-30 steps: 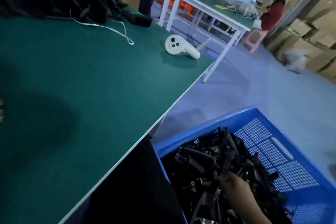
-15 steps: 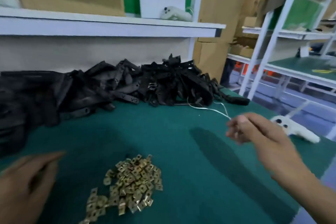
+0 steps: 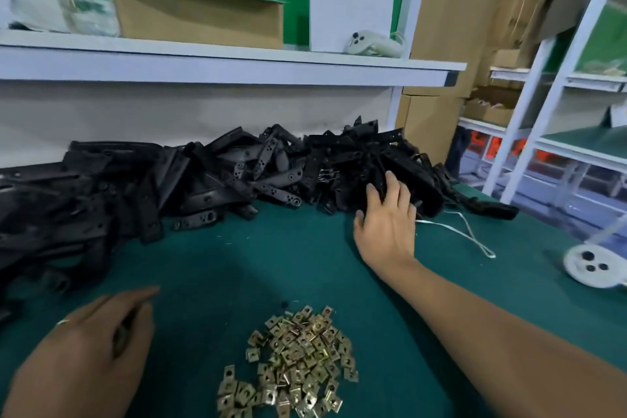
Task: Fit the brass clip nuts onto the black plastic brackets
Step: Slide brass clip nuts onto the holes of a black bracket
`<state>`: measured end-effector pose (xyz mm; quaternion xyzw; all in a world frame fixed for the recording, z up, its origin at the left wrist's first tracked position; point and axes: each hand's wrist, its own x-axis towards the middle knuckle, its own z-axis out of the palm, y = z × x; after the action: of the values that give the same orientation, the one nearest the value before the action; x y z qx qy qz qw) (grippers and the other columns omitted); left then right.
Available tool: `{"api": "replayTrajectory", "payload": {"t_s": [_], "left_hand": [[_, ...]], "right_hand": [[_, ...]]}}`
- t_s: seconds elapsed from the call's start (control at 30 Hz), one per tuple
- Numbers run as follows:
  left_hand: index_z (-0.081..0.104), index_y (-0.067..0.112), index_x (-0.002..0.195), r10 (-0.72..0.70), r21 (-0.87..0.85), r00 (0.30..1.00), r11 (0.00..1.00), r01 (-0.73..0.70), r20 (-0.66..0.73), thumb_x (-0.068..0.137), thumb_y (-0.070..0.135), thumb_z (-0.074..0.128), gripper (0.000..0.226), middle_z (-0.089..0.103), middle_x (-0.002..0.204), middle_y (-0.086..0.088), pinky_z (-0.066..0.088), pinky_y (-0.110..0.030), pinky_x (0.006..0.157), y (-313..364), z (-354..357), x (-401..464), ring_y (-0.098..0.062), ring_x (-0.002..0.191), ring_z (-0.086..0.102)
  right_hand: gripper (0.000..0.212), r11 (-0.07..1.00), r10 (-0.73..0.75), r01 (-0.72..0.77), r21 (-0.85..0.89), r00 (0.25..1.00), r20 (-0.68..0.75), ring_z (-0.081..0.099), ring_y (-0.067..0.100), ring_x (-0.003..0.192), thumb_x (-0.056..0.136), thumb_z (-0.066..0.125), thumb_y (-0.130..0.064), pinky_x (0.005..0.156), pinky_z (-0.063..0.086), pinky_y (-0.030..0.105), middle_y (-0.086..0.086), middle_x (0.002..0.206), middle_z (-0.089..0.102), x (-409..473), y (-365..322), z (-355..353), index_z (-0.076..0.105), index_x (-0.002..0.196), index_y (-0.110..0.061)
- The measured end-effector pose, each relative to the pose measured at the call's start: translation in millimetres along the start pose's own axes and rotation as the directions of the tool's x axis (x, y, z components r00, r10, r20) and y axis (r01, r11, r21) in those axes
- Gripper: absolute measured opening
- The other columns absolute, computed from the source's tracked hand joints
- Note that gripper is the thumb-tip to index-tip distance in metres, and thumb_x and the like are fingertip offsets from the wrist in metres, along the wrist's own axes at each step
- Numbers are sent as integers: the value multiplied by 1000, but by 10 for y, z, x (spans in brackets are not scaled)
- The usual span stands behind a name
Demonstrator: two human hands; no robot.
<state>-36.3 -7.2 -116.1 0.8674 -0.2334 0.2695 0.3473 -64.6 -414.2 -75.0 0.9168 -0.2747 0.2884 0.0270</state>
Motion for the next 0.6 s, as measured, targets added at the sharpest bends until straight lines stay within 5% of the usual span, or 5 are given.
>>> {"api": "replayTrajectory", "payload": {"t_s": [0.13,0.23,0.33,0.47,0.6], "left_hand": [[57,68,108,-10,-40,1000,999,10,2,92,47,50,27,66,92,6,50,-32,67,149,-28,5,-22,68,61],[60,64,110,8,-7,1000,1000,-8,8,89,34,59,36,66,85,3,52,-34,67,159,-27,22,-20,68,61],[61,53,112,0,49,1000,999,1,-20,85,27,63,38,64,81,7,56,-43,61,167,-11,-18,-16,66,60],[67,48,107,-10,89,999,996,14,-50,88,27,64,29,64,86,13,54,-39,57,257,-50,-41,-15,67,60],[70,45,108,-69,61,998,996,68,14,86,32,64,26,66,88,17,56,-42,62,458,-152,-34,-17,76,65]], "right_hand": [[69,996,76,-80,36,992,101,9,33,161,105,51,-36,126,25,50,10,176,5,160,49,117,26,164,-10],[65,995,5,-8,97,1000,25,26,30,157,105,50,-26,123,34,43,12,174,14,81,39,77,28,163,-7],[51,966,-39,67,251,993,-112,63,28,126,104,55,-9,95,59,39,9,166,37,-75,21,-73,49,154,-8],[45,903,-139,261,341,930,-341,73,30,97,98,61,7,76,64,42,10,147,59,-314,-97,-308,65,140,-7],[36,745,-434,615,259,741,-512,64,29,129,101,62,3,109,54,41,13,138,66,-703,-390,-557,68,135,-4]]}}
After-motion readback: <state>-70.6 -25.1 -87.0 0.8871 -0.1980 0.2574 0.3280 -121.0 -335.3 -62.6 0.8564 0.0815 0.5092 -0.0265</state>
